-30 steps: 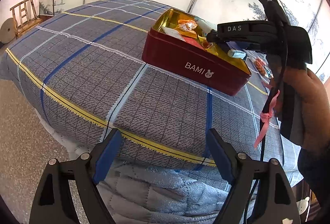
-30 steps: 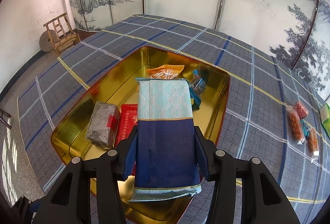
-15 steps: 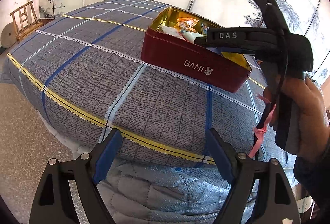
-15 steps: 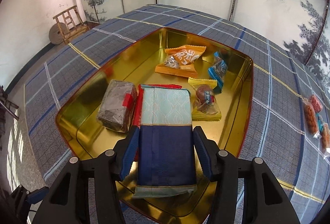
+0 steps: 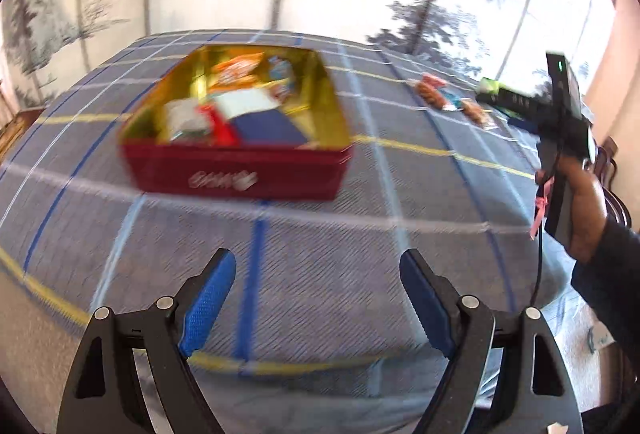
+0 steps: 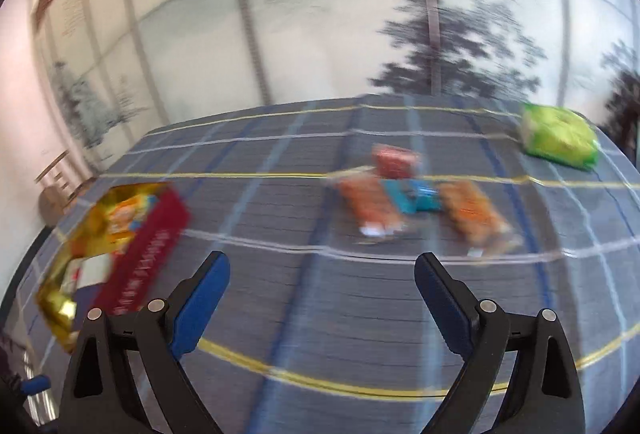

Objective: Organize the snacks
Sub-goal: 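Move the left gripper to the blue savory snack packet and grasp it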

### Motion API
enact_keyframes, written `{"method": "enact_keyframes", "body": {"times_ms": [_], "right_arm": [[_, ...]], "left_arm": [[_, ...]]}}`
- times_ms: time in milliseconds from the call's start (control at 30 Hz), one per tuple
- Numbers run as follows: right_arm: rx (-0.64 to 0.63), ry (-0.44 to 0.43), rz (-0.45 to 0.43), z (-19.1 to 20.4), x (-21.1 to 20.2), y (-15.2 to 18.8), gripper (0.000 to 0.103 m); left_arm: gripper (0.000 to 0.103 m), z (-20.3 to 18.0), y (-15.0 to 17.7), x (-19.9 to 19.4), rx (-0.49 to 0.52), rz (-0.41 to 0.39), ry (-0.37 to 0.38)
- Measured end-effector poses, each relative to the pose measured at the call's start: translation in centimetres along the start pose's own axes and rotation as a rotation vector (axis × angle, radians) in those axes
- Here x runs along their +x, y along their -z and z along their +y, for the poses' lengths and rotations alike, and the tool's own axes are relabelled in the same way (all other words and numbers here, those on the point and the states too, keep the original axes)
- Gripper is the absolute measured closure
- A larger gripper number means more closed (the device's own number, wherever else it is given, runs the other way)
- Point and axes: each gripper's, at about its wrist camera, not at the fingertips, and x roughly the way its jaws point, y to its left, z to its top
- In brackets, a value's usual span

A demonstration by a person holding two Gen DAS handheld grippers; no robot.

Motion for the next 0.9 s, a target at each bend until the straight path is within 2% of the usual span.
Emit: {"method": "enact_keyframes", "body": {"times_ms": [100,200,300,433,633,700,833,900], "right_arm": [[0.171,0.065,-0.003,-8.9,-0.2,-0.6,0.009],[0.280,0.068,-0.015,-14.6,-0.7,-0.3,0.009],[0.412,-0.032,-0.029,-17.8,-0.9,0.4,0.009],[0.434,-0.070,-0.031,-17.8,-0.6,0.6,0.009],[0.403,-0.110,-0.048,-17.3,-0.9,0.8,0.008],[0.416,-0.126,-0.066,-17.7,-1.2,1.0,0.008],[0.446,-0.138,-0.107,-18.3,-1.9,1.3,0.007],[0.457,-0.136,-0.130,-18.5,-2.3,1.4,0.007]], "left_arm": [[0.022,-3.1,-3.6,2.1,0.050,0.003,0.048],[0.022,-6.5,-6.9,4.5,0.060,0.017,0.091],[0.022,-10.5,-10.1,7.3,0.115,0.007,0.084],[0.022,-15.6,-13.5,11.2,0.184,-0.004,0.069],[0.025,-21.2,-18.1,18.0,0.294,0.011,0.123],[0.038,-22.2,-19.3,20.5,0.340,0.039,0.136],[0.048,-23.6,-20.6,24.9,0.492,0.125,0.123],[0.052,-24.0,-20.9,26.3,0.574,0.141,0.092]]}}
